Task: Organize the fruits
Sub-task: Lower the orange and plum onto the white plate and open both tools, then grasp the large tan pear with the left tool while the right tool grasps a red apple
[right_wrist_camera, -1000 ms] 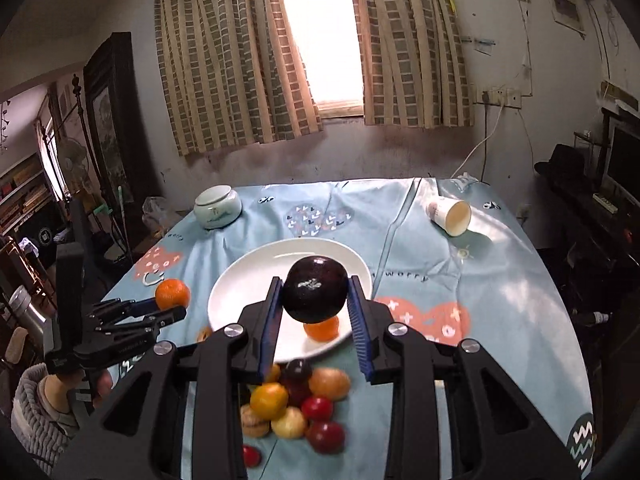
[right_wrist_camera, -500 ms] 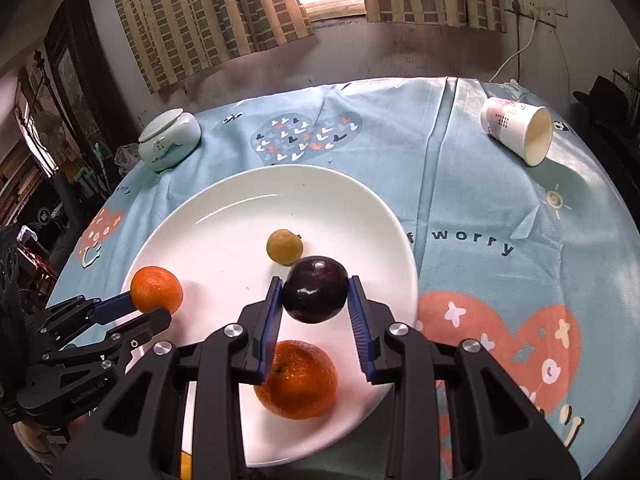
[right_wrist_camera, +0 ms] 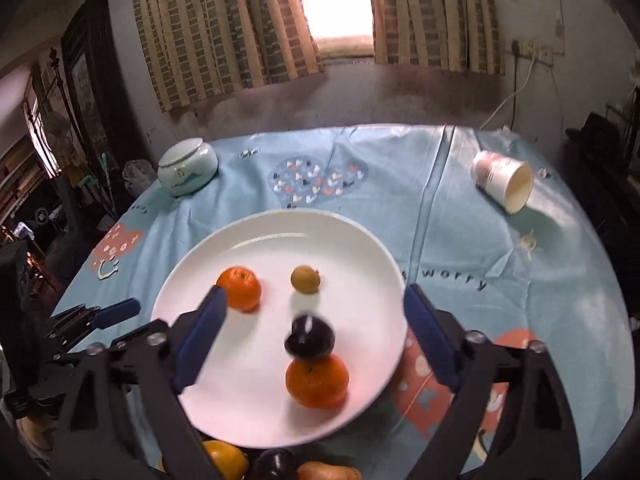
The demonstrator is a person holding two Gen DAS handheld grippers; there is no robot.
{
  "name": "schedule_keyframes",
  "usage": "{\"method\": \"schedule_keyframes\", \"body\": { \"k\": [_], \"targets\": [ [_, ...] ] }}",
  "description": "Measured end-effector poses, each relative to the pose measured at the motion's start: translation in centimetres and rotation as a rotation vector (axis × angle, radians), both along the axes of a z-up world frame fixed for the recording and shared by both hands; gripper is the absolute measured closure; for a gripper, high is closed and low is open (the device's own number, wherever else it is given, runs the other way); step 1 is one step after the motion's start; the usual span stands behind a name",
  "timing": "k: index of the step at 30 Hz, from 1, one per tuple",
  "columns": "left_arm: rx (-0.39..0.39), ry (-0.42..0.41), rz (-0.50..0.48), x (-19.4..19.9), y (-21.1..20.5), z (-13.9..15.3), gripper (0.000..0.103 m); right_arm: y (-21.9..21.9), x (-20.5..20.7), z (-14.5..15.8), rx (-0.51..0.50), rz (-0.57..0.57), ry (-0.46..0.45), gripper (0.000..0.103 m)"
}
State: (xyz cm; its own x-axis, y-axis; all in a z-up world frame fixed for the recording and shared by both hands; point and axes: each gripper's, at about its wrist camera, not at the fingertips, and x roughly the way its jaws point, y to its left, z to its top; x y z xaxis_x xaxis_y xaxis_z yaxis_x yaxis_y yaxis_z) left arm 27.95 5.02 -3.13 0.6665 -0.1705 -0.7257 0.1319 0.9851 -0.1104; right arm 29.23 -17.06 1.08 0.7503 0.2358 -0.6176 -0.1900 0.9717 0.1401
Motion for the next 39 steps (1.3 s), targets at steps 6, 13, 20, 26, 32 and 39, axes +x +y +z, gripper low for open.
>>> {"method": "schedule_keyframes", "body": {
  "k": [6, 13, 20, 26, 32, 39],
  "targets": [
    [0.001, -0.02, 0.036, -3.5, 1.5, 0.4, 0.042, 0.4, -3.5, 2.2, 0.036, 0.032, -0.091, 0.01],
    [0.016, -0.007, 0.056, -7.2, 3.5, -1.2, 0.041, -1.3, -13.8, 4.3, 0.06, 0.035, -0.223, 0.01],
    [0.034, 0.031, 0.023, -8.6, 3.1, -3.4, 0.041, -4.9, -20.3, -1.3, 0.128, -0.039, -0.191, 0.01],
    [0.033, 0.058, -0.003, -7.3, 2.3, -4.2, 0.041, -5.3, -19.5, -4.8, 0.131, -0.043, -0.057, 0.01],
    [0.026, 0.084, -0.034, -5.6, 1.6, -5.0, 0.042, -5.2, -19.1, -5.4, 0.134, -0.045, -0.026, 0.01],
    [-0.019, 0.092, -0.042, -4.5, 1.9, -5.1, 0.052, -5.0, -18.5, -6.3, 0.112, -0.044, 0.02, 0.01]
  ]
}}
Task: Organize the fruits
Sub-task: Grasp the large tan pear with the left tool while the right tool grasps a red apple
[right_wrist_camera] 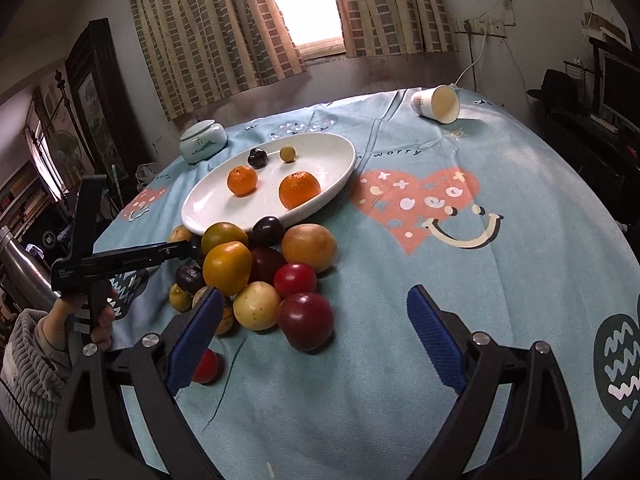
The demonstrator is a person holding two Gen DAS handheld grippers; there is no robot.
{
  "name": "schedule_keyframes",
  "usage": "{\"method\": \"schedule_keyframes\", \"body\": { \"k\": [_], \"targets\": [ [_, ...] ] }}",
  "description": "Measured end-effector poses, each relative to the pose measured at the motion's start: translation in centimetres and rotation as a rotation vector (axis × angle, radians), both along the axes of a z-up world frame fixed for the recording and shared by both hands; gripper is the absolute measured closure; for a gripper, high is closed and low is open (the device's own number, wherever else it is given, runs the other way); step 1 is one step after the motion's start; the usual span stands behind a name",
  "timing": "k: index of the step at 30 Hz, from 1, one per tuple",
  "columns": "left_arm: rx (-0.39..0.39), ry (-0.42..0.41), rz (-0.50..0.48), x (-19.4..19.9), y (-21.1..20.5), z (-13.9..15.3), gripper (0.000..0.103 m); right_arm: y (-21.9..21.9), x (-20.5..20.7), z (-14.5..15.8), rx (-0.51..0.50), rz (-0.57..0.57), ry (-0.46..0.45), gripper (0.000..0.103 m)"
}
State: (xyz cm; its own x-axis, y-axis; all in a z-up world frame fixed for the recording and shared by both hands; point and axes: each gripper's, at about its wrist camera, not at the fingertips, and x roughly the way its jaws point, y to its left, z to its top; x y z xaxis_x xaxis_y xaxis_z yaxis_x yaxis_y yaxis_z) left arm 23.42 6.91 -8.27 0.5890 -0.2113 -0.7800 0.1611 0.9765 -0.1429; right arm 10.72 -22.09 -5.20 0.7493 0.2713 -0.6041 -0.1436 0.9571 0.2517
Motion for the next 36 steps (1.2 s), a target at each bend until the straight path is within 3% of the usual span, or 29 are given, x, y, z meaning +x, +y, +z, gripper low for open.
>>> {"method": "schedule_keyframes", "body": {
  "k": [4, 16, 20, 25, 28, 36],
  "targets": [
    [0.021, -0.013, -0.021, 0.1, -0.4, -0.1, 0.059, 0.6, 0.3, -0.5, -0.03, 0.019, 0.025, 0.01],
    [0.03, -0.02, -0.013, 0.3, -0.1, -0.2, 0.058, 1.7, 1.1, -1.9, -0.07, 0.044, 0.088, 0.011],
    [0.021, -0.025, 0.002, -0.7, 0.4, 0.3, 0.058, 2.2, 2.2, -2.5, -0.071, 0.069, 0.125, 0.03],
    [-0.003, -0.049, 0.007, -1.6, 0.7, 1.1, 0.058, 2.0, 2.8, -3.0, -0.062, 0.074, 0.152, 0.037],
    [-0.01, -0.052, 0.003, -1.9, 0.8, 1.2, 0.058, 1.6, 2.8, -3.1, 0.002, 0.1, 0.164, 0.053],
    [-0.014, -0.053, 0.004, -2.2, 0.9, 1.3, 0.058, 0.4, 3.3, -3.5, 0.091, 0.091, 0.199, 0.058]
  ]
}}
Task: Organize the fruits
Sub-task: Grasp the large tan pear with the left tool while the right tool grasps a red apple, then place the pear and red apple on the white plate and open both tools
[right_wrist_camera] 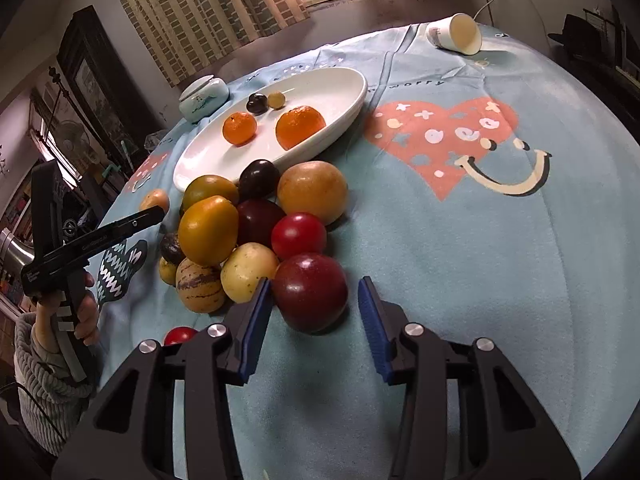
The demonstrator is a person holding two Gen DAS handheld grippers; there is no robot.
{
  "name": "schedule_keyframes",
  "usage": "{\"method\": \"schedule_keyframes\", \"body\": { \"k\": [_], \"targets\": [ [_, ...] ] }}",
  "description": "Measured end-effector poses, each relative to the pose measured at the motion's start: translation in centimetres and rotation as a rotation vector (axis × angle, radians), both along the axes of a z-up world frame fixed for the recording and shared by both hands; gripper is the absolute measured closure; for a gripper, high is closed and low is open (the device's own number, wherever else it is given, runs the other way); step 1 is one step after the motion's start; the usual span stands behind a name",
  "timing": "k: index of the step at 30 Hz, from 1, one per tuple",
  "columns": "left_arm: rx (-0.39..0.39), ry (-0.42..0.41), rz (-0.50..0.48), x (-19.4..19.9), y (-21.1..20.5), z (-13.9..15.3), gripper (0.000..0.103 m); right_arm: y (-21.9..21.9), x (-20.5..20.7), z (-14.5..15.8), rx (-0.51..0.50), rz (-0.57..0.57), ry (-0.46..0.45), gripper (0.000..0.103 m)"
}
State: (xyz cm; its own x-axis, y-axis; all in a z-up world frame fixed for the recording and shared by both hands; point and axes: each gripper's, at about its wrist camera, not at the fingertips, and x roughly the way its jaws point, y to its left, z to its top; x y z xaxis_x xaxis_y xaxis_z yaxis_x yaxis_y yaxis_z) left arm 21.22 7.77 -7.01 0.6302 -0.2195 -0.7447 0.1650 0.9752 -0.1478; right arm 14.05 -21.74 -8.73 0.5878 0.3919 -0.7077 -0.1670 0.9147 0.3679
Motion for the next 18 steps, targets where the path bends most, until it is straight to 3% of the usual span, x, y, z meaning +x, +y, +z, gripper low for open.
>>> {"method": "schedule_keyframes", "body": {
  "k": [10, 14, 18],
  "targets": [
    [0.031, -0.029, 0.0, -0.8, -0.5, 1.0, 0.058, -0.2, -0.6, 1.0, -0.02, -0.021, -0.051, 0.064],
    [0.016, -0.054, -0.007, -0.4, -0.9, 3.6, 0.058, -1.3, -1.0, 5.8, -0.023, -0.058, -0.17, 0.064],
    [0.034, -0.096, -0.016, 1.4, -2.7, 6.1, 0.058, -0.8, 1.6, 11.0, -0.075, -0.058, -0.27, 0.064]
  ]
}}
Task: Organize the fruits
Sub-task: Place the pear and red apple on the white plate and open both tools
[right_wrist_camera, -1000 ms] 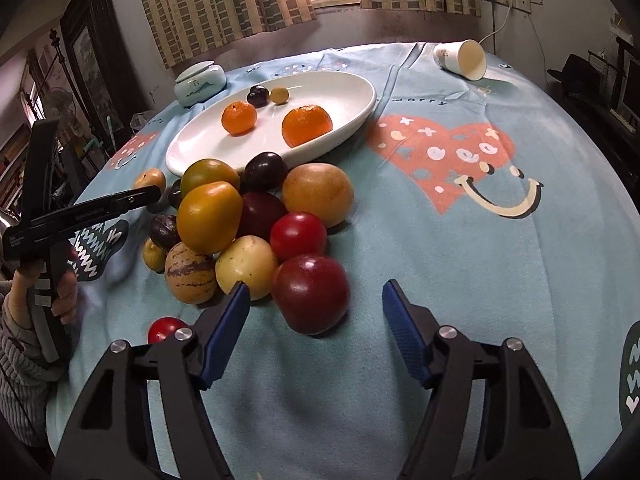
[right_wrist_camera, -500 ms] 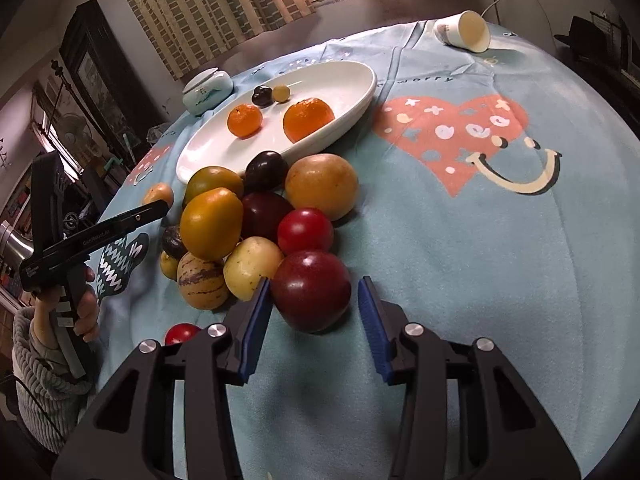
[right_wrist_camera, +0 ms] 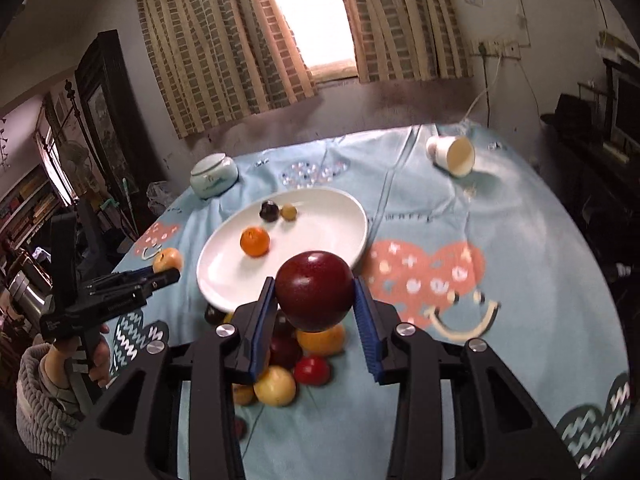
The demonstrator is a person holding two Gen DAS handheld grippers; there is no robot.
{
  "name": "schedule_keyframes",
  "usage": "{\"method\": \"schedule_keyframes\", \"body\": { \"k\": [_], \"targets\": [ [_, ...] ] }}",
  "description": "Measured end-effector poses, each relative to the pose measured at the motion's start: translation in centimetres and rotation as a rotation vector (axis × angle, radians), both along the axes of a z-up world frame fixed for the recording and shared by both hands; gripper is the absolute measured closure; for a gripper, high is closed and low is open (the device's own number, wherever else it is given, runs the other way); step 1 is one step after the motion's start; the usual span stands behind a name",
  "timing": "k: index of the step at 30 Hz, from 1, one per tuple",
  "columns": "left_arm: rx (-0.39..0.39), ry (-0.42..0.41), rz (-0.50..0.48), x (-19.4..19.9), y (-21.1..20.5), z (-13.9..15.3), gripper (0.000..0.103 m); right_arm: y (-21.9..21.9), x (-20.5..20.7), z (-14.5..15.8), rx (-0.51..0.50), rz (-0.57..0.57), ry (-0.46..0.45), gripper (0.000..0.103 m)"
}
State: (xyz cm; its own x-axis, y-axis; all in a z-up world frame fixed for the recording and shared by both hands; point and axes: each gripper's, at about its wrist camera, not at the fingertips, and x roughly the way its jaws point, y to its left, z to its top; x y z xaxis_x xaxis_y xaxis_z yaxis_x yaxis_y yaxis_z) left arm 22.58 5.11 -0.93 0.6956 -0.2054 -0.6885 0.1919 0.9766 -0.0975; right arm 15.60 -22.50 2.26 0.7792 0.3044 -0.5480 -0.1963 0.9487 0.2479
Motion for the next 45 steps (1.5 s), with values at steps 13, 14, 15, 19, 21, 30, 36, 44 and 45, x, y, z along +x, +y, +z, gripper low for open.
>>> {"method": "schedule_keyframes", "body": {
  "k": [13, 14, 15, 19, 21, 30, 36, 44, 45],
  "targets": [
    [0.037, 0.095, -0.015, 5.4, -3.5, -5.0, 0.058, 4.5, 15.1, -5.7, -0.034, 0.024, 0.152, 0.064],
    [0.038, 0.101, -0.012, 5.7, -3.4, -5.3, 0.058, 4.5, 15.5, -6.0, -0.037, 0.027, 0.163, 0.064],
    [0.039, 0.107, -0.009, 6.0, -3.3, -5.5, 0.058, 4.5, 15.8, -6.2, -0.039, 0.029, 0.168, 0.064],
    [0.05, 0.113, -0.012, 6.5, -3.6, -6.0, 0.056, 4.8, 16.7, -7.2, -0.065, 0.037, 0.202, 0.063],
    [0.057, 0.105, -0.013, 6.4, -3.7, -5.8, 0.05, 4.9, 16.9, -7.7, -0.075, 0.038, 0.218, 0.063],
    [0.028, 0.066, 0.012, 5.7, -2.6, -4.3, 0.042, 4.9, 16.5, -7.0, -0.1, 0.012, 0.206, 0.045],
    [0.026, 0.053, 0.014, 5.1, -2.3, -3.8, 0.042, 4.6, 14.8, -4.2, -0.107, -0.017, 0.077, 0.029],
    [0.015, 0.005, 0.035, 0.1, -0.4, -2.4, 0.03, 4.7, 6.5, 1.8, -0.071, 0.007, -0.088, 0.007],
    [0.019, 0.002, 0.032, -0.9, -0.4, -2.6, 0.027, 4.6, 5.0, 1.7, -0.075, 0.006, -0.106, 0.001]
  ]
}}
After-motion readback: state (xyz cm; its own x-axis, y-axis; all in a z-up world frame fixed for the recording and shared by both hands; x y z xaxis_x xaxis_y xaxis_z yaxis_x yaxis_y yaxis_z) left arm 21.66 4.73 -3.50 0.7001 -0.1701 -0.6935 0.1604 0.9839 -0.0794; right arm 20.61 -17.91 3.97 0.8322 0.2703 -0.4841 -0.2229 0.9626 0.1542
